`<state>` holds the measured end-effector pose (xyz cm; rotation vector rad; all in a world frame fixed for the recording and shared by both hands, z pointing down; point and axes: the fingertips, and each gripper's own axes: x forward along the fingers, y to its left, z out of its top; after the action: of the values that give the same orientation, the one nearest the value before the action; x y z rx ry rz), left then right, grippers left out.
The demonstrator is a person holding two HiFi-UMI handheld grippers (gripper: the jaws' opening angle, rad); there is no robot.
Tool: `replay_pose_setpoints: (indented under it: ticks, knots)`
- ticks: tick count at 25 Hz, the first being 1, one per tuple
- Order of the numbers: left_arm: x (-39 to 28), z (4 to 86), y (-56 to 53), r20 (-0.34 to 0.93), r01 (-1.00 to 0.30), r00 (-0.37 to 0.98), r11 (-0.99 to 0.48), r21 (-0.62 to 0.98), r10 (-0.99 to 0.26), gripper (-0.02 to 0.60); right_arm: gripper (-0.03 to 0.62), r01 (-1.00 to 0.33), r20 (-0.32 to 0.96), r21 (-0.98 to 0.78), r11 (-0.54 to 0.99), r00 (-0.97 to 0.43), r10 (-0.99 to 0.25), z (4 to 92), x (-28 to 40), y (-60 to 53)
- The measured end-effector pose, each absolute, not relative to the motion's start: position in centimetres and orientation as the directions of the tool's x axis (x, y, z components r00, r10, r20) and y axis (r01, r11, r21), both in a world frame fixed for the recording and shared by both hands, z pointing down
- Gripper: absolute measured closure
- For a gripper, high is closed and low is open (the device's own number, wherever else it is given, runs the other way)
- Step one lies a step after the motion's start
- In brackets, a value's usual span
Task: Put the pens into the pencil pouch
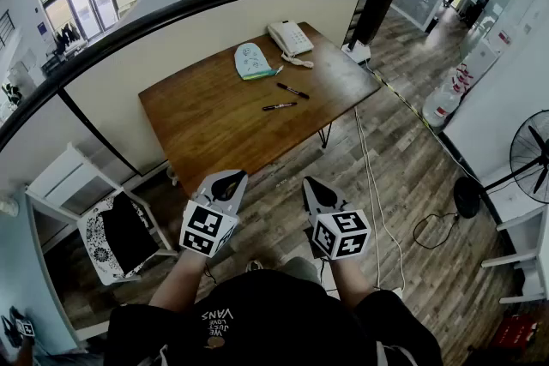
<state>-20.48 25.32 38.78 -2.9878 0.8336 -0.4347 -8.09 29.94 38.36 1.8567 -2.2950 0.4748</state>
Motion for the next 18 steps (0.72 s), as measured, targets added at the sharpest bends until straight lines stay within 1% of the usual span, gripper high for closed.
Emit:
replay_pose_setpoints:
  ticks: [4, 10, 15, 17, 18]
  knots:
    - [-20.7, 38.8, 24.9, 0.265, -0.510, 0.818, -0.857, -0.077, -0.511, 0.571, 0.582, -0.972, 0.311, -0.141, 0.187, -0.223, -0.924, 38.2, -8.4, 29.5]
    - [-19.4, 39.0, 23.0, 0.252, -0.522, 0.814, -0.849, -0.079, -0.524, 0.569, 0.582, -0.968, 0.287, -0.143, 0.207, -0.241, -0.927, 38.5, -7.2, 27.4]
    - [-17.8, 38.8, 20.5, 0.240, -0.574, 0.785, -0.816, -0.064, -0.571, 0.561, 0.579, -0.962, 0.284, -0.141, 0.233, -0.265, -0.921, 38.8, -5.1, 24.8]
    - [-16.5, 38.8, 19.5, 0.241, -0.583, 0.780, -0.811, -0.058, -0.578, 0.560, 0.571, -0.957, 0.289, -0.140, 0.256, -0.286, -0.914, 39.0, -4.0, 23.5]
    - [-15.8, 38.9, 19.0, 0.245, -0.586, 0.777, -0.808, -0.059, -0.581, 0.549, 0.560, -0.953, 0.291, -0.143, 0.267, -0.298, -0.909, 39.2, -3.4, 22.8]
